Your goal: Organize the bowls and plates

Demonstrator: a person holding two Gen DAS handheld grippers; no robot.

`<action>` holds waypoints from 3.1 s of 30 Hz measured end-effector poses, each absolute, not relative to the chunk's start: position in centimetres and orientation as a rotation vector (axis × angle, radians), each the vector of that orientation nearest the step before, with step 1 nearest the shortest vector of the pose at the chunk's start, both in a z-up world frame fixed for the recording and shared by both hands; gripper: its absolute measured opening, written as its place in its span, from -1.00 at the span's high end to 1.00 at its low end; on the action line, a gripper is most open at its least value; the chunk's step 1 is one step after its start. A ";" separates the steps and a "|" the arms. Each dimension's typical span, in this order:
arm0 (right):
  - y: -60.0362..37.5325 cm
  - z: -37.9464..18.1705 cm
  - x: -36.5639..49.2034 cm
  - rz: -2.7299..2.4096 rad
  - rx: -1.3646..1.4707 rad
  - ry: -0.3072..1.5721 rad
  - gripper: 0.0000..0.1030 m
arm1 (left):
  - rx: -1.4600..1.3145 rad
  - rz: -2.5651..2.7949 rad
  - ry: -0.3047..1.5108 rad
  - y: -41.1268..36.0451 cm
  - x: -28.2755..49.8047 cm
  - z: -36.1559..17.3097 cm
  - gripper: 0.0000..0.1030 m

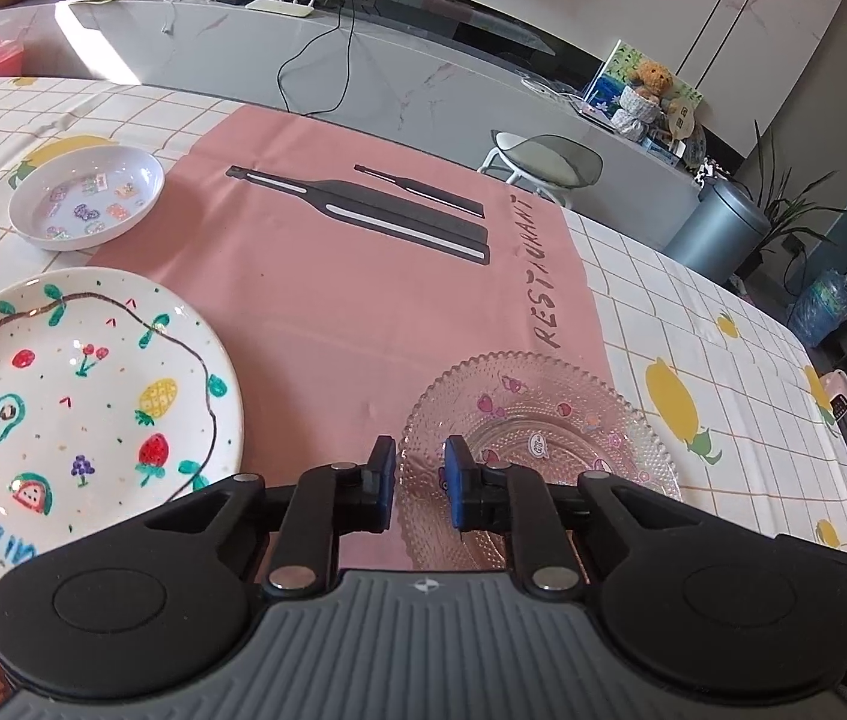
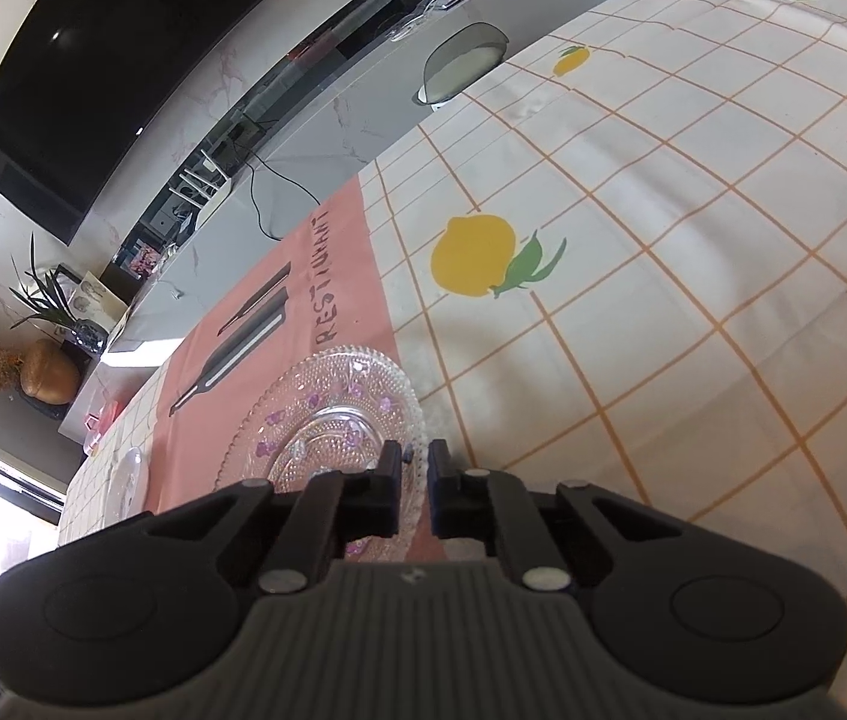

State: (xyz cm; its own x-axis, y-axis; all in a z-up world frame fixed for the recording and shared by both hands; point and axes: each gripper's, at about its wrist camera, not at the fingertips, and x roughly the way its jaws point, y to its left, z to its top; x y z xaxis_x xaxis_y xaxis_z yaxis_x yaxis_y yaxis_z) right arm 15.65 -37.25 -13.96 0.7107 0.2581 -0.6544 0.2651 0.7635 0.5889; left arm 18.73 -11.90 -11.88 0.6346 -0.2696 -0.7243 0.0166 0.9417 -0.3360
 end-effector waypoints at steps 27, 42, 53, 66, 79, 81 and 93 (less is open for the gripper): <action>-39.5 -14.4 13.5 0.009 0.829 0.783 0.91 | -0.384 -0.200 0.856 -11.5 16.8 -11.9 0.77; -39.4 -12.5 8.0 0.029 0.862 0.808 0.93 | -0.423 -0.231 0.864 -9.6 11.3 -10.1 0.78; -38.8 -12.2 3.2 0.021 0.860 0.831 0.92 | -0.395 -0.260 0.867 -9.0 6.9 -10.1 0.78; -37.7 -12.8 1.2 0.010 0.823 0.859 0.92 | -0.384 -0.255 0.901 -8.0 5.1 -11.7 0.78; -36.1 -12.8 2.0 0.012 0.709 0.862 0.88 | -0.357 -0.247 0.900 -7.8 4.8 -12.2 0.74; -35.9 -12.7 2.0 0.011 0.689 0.862 0.87 | -0.357 -0.248 0.902 -7.8 4.8 -12.2 0.73; -35.9 -11.3 1.8 0.012 0.629 0.811 0.65 | -0.427 -0.248 0.903 -6.6 5.4 -11.4 0.42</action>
